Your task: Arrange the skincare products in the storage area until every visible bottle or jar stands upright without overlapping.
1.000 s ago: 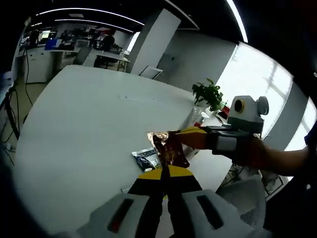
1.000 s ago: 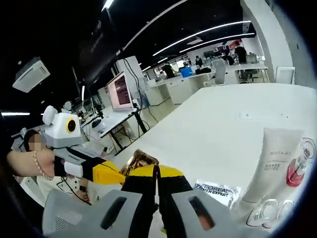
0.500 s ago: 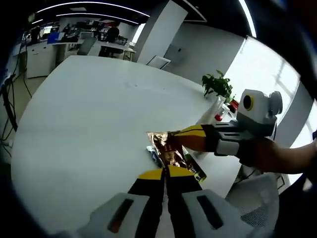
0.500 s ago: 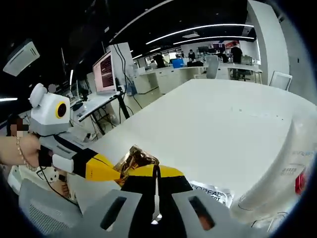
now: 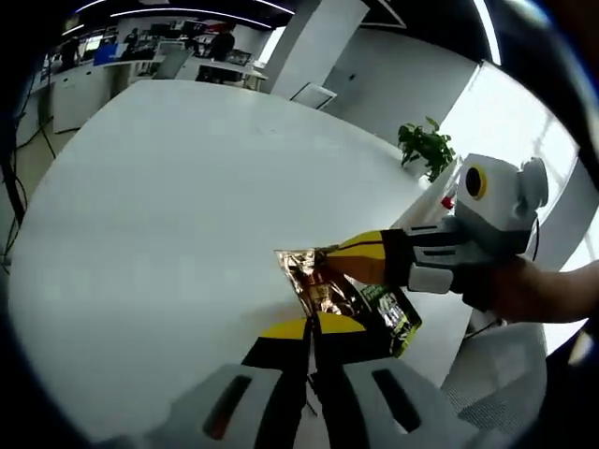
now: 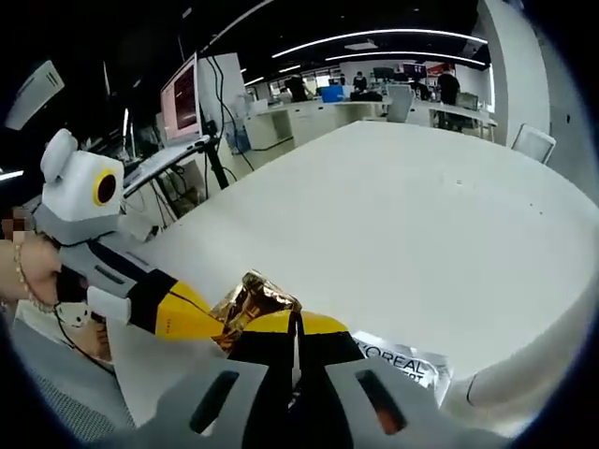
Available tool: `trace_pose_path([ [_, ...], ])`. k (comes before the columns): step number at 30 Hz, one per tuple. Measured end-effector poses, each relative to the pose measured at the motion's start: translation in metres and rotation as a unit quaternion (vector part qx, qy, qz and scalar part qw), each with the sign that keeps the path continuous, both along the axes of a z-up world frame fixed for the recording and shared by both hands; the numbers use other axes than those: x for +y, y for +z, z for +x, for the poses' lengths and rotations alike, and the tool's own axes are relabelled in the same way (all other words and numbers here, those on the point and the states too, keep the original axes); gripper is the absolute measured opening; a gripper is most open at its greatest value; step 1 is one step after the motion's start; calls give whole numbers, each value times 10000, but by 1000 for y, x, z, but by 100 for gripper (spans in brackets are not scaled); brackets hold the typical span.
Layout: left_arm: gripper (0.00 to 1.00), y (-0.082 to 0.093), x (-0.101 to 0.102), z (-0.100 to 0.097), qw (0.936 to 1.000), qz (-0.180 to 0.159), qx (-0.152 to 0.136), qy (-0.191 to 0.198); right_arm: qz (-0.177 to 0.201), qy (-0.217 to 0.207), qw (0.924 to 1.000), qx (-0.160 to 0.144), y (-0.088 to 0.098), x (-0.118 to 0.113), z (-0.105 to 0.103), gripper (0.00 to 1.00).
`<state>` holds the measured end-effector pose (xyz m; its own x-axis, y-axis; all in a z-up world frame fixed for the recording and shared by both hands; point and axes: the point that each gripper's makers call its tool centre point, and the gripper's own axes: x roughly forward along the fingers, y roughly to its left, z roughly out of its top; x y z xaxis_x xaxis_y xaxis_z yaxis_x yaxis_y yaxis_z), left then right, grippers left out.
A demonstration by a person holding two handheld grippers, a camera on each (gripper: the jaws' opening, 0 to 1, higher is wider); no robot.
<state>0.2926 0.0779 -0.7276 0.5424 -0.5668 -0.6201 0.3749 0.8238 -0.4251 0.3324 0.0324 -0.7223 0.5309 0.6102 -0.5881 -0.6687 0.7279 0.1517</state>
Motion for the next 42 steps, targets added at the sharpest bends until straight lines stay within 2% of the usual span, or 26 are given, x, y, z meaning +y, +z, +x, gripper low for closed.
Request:
trace_pose_path([
  [4,2,-12,3,2,9999,119,65,-17,-150,113,9998,37,-15,5,5,1],
  [9,2,-23,4,3,9997,218,91,-47,-278,167,9994,83,-25,5,5,1],
  [14,2,-29,3,3,9989,419,77,-184,-481,298,9984,38,-36,7,6,1],
  [22,3,-33,3,6,9983,513,67,-256,-649,380,9972,-18,-39,6,8,1],
  [34,4,-37,7,10,9954,835,-22,-475,-726,420,9965,-36,-42,7,9,2],
  [37,4,-36,11,11,9903,1202,-199,-667,-814,437,9957,-97,-42,6,11,2],
  [40,8,-36,17,10,9865,1417,-284,-767,-763,454,9960,-65,-43,8,12,1],
  [42,11,-29,17,12,9825,1572,-464,-883,-785,459,9958,-73,-43,8,13,1],
])
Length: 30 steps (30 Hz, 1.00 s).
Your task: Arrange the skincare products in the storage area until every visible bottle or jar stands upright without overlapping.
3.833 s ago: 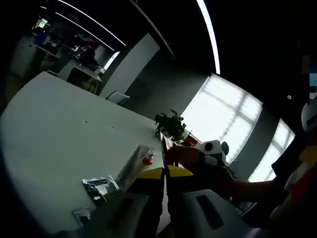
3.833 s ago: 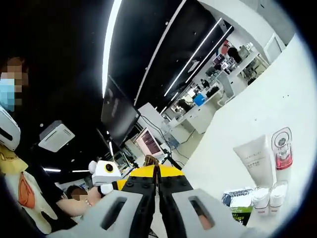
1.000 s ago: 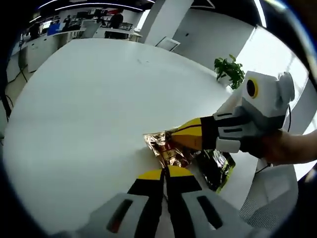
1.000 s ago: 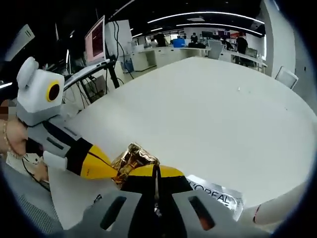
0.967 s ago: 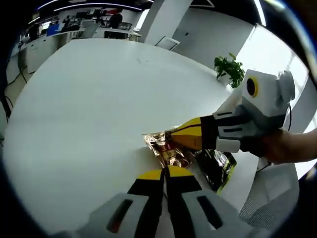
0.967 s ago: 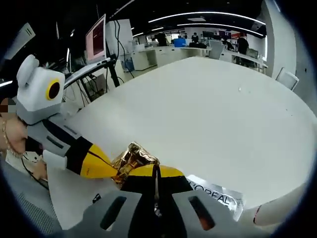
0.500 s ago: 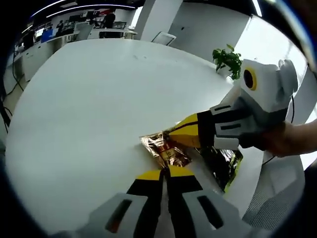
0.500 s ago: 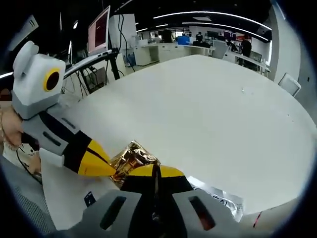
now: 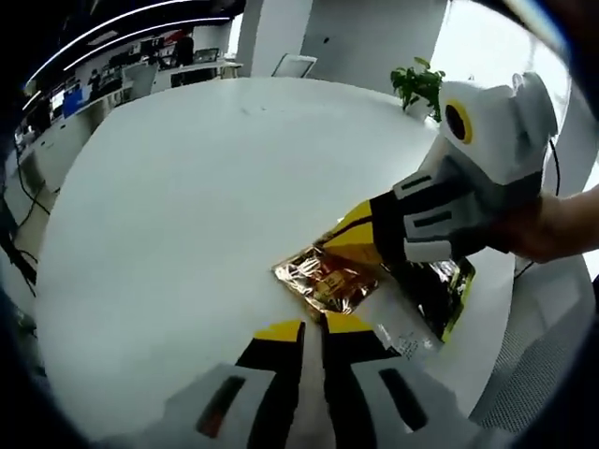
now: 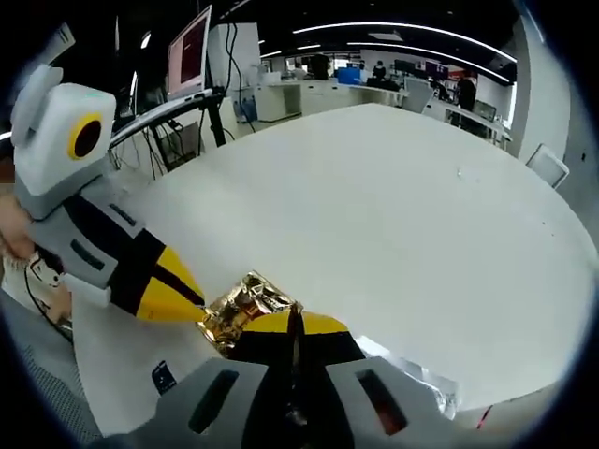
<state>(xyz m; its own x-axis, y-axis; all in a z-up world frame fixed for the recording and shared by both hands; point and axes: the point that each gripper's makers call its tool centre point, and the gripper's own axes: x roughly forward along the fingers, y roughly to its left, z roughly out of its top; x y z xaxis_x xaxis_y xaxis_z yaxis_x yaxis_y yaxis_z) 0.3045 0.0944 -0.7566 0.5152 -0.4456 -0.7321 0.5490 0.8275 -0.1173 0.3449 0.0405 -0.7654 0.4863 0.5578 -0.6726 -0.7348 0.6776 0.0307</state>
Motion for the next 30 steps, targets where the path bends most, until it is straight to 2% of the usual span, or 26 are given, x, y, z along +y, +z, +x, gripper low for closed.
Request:
trace_pose_path([
  [3,12,9,-9,3,9997,-102,-185,-153,14,-23,10000,1,0,0,0,1],
  [7,19,13,-26,11,9965,59,-552,-626,27,-52,10000,7,0,0,-1,1],
  [12,22,2,-35,20,9929,438,-682,-869,21,-44,10000,21,0,-1,-1,2],
  [18,23,-11,-29,21,9892,803,-713,-998,29,-37,10000,23,-1,0,-1,2],
  [19,22,-9,-33,22,9892,653,-792,-1045,30,-37,10000,19,-1,-1,-1,2],
  [20,23,-9,-31,23,9898,690,-782,-969,36,-35,10000,17,-1,-1,-1,2],
  [24,23,-7,-30,21,9898,690,-783,-969,102,-10,9999,-135,2,-1,2,4],
  [27,23,-8,-29,23,9894,710,-766,-1005,151,-22,9987,-492,12,-4,7,7],
  [30,23,-8,-30,23,9889,721,-773,-1041,193,-3,9981,-579,19,-6,7,12],
])
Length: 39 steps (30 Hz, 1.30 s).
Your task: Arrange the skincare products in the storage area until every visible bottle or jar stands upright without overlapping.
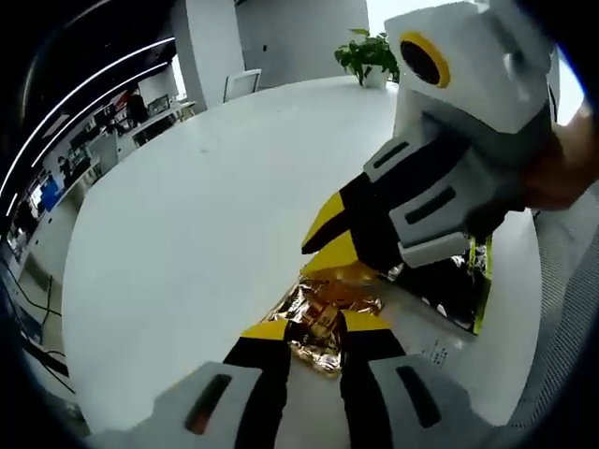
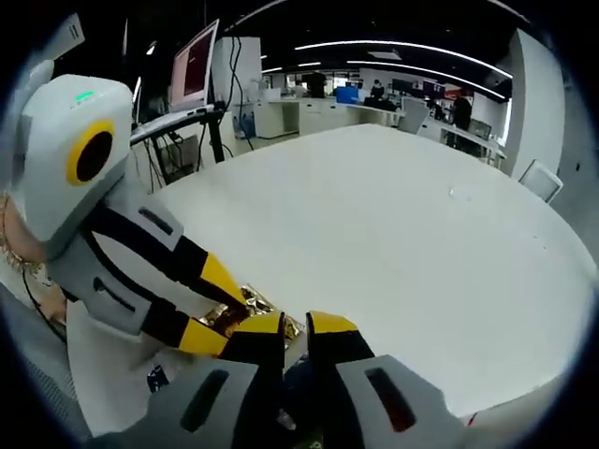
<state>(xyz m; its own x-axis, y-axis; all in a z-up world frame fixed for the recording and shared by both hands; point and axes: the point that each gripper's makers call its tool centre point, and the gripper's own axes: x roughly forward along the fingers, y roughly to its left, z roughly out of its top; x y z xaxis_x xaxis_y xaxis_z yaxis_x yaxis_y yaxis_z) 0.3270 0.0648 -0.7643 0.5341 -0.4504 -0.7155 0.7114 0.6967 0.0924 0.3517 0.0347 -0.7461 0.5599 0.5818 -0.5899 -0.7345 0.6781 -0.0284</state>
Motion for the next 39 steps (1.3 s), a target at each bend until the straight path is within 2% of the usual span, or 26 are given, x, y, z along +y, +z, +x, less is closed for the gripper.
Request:
trace_pose_path([
  [4,23,1,-1,0,10000,12,5,-29,-4,-86,10000,5,0,-4,3,20],
  [14,25,1,1,2,9999,96,36,-36,88,-220,9997,49,6,-10,3,21],
  [27,29,14,3,1,10000,-12,18,95,144,-147,9998,-32,14,-8,4,24],
  [34,38,27,2,-8,9999,100,-53,74,211,-113,9997,-48,25,-12,-6,30],
  [37,41,30,2,-11,9999,85,-47,69,280,-78,9995,-108,38,-14,-16,33],
  [39,42,35,3,-15,9999,105,-85,72,355,-74,9993,-117,40,-15,-18,35],
])
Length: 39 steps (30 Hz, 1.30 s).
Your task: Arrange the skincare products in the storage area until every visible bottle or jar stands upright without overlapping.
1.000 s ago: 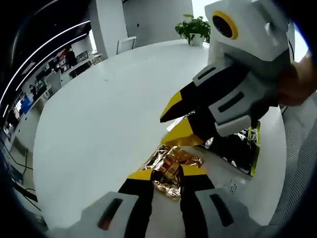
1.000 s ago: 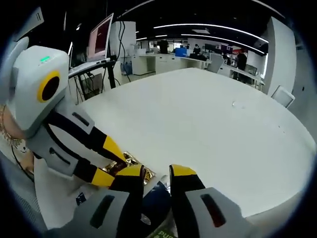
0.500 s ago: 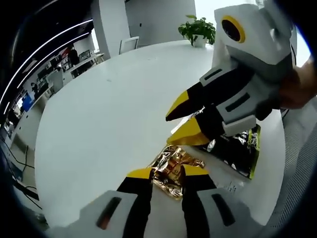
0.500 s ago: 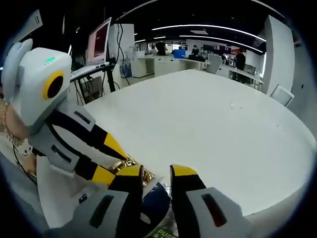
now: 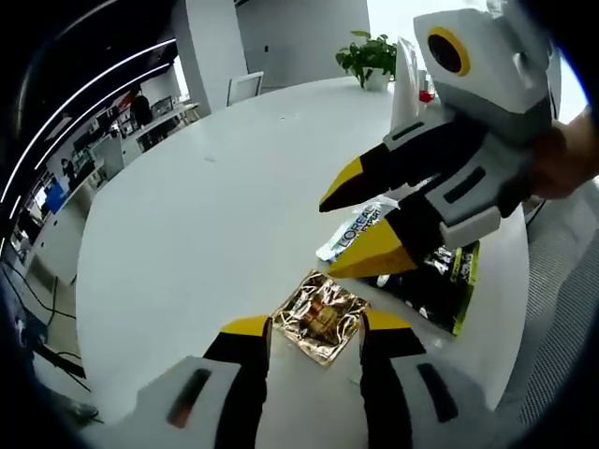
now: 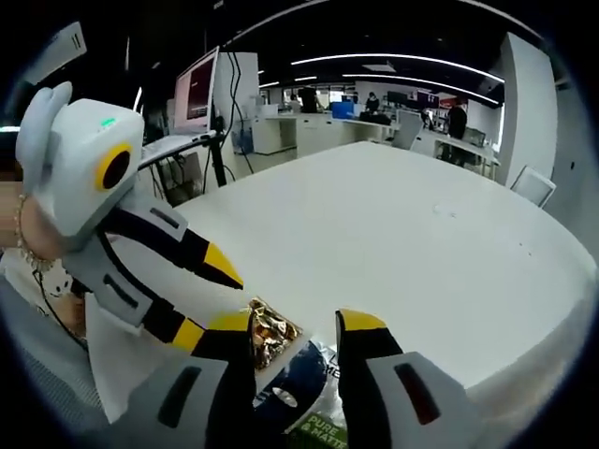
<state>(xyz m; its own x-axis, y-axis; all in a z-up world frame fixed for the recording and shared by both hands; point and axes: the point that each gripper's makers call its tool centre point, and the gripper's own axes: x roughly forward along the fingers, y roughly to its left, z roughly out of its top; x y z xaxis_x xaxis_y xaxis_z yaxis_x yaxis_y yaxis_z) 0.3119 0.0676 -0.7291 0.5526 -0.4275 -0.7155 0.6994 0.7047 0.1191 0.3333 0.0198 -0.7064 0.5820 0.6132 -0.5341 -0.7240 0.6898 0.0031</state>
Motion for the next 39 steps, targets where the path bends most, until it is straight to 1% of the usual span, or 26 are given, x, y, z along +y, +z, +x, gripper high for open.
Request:
trace_pose_path([
  [5,50,7,2,-9,10000,-57,-14,39,96,68,9999,-92,14,-5,-17,43],
  [8,58,15,-2,-20,10000,-37,-6,26,366,168,9992,-13,24,-4,-32,52],
  [9,60,16,-3,-23,10000,-69,9,29,382,209,9990,-22,27,-4,-35,57],
  [12,64,19,-3,-31,9999,-151,26,47,407,413,9983,-112,36,-5,-50,65],
  [13,66,21,-3,-35,9998,-194,62,79,449,478,9978,-137,42,-6,-58,67],
  [14,67,24,-5,-39,9996,-249,93,95,464,505,9975,-167,46,-7,-62,69],
  [15,70,28,-8,-46,9990,-397,151,150,497,530,9971,-215,49,-9,-66,73],
  [16,74,29,-10,-51,9980,-554,225,193,491,524,9971,-237,51,-11,-69,75],
  [18,82,33,-12,-58,9964,-765,266,267,516,511,9969,-294,58,-16,-75,79],
  [21,85,42,-12,-74,9957,-845,263,258,590,432,9965,-406,69,-29,-85,83],
  [22,85,41,-11,-77,9957,-844,264,265,614,396,9964,-433,71,-33,-87,84],
  [25,88,47,-9,-89,9953,-857,265,350,645,294,9963,-485,78,-47,-96,89],
  [26,89,45,-7,-92,9950,-880,274,382,644,233,9964,-504,80,-54,-98,91],
  [29,92,44,-4,-99,9942,-914,321,475,676,87,9963,-515,81,-71,-107,96],
  [30,93,46,-3,-103,9939,-937,313,495,658,-15,9965,-506,82,-80,-110,97],
  [32,95,49,-1,-110,9936,-959,292,523,694,-155,9962,-506,84,-92,-113,100],
  [35,99,54,0,-118,9916,-1115,250,600,718,-378,9956,-464,82,-114,-118,100],
  [36,99,55,2,-120,9907,-1157,248,665,730,-485,9953,-422,81,-123,-120,100],
  [39,99,56,6,-125,9899,-1201,190,731,743,-664,9941,-436,82,-140,-124,100],
])
